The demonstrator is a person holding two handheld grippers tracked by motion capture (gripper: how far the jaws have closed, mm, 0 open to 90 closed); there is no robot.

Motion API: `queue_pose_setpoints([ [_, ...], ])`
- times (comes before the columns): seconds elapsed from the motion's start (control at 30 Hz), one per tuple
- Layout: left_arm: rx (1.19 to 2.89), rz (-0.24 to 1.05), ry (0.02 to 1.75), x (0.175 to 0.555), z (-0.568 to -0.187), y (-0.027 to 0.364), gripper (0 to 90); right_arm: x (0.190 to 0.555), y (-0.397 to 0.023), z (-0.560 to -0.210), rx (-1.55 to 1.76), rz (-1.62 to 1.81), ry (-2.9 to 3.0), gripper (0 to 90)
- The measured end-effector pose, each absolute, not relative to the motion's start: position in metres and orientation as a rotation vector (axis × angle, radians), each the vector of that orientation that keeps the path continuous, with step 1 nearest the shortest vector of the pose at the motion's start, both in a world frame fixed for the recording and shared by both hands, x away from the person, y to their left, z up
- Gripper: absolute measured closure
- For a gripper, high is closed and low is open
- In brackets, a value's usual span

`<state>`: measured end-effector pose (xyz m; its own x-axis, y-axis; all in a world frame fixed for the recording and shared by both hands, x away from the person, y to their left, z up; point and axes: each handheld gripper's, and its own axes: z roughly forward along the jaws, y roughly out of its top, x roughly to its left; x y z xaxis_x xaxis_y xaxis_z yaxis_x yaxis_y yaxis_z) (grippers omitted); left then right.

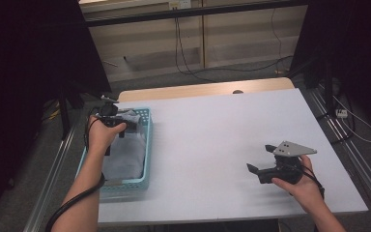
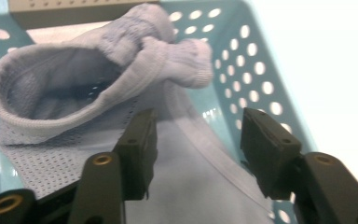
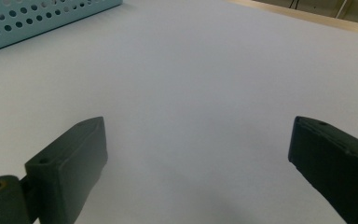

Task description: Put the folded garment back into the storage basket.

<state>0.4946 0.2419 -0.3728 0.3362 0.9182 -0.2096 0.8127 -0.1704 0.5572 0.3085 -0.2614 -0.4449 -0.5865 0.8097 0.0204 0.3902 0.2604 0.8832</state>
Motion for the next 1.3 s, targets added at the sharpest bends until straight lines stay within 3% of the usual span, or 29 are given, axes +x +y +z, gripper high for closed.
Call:
queue_pose_setpoints([
  [0.5,2.042,0.185,1.397,0.478,-0.360,0.227,30.0,0.307,-0.262,-0.443,1.082,1.279,2.094,4.0],
  [1.3,2.086,0.096,1.272,0.462,-0.363,0.205,21.9,0.309,-0.261,-0.444,1.083,1.280,2.100,4.0],
])
